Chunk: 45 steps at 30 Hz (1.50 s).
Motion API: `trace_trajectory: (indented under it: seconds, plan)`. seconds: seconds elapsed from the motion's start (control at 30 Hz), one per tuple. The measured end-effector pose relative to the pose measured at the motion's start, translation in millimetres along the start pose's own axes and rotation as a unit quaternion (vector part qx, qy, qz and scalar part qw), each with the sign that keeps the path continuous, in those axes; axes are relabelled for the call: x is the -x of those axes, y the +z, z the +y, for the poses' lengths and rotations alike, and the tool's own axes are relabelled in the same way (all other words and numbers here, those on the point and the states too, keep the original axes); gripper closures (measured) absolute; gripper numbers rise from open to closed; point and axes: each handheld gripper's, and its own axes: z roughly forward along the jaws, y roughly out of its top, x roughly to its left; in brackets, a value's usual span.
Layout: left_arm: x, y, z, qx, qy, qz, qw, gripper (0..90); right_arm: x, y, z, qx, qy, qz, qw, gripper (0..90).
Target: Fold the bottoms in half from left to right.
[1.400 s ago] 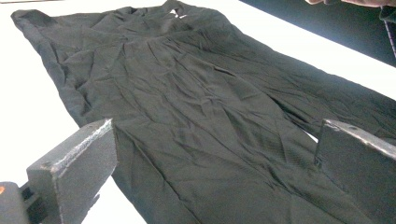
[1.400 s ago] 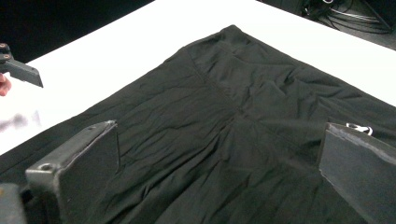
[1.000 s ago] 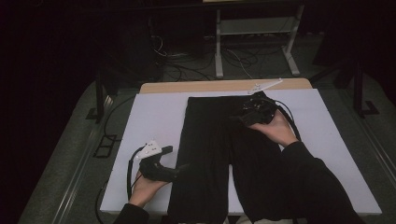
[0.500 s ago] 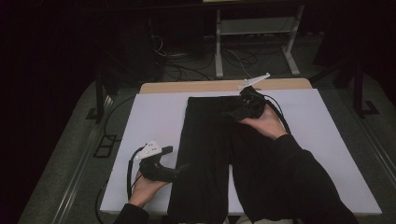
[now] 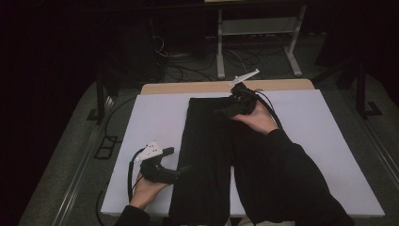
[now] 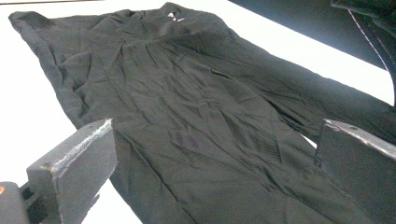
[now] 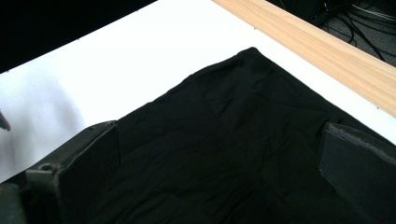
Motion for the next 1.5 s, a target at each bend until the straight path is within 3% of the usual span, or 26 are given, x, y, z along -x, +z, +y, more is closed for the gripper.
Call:
trace_trajectory:
  seconds: [0.97, 1.5]
  plan:
    - [0.5, -0.1, -0.2, 0.0, 0.0, -0.005, 1.0, 0.0, -12.7, 54.1, 36.5, -0.024, -0.013, 0.013, 0.9995, 0.0]
    - [0.4, 0.6, -0.3, 0.0, 0.002, -0.008, 1.0, 0.0, -13.5, 78.9, 52.8, -0.017, -0.008, 0.006, 0.9998, 0.0]
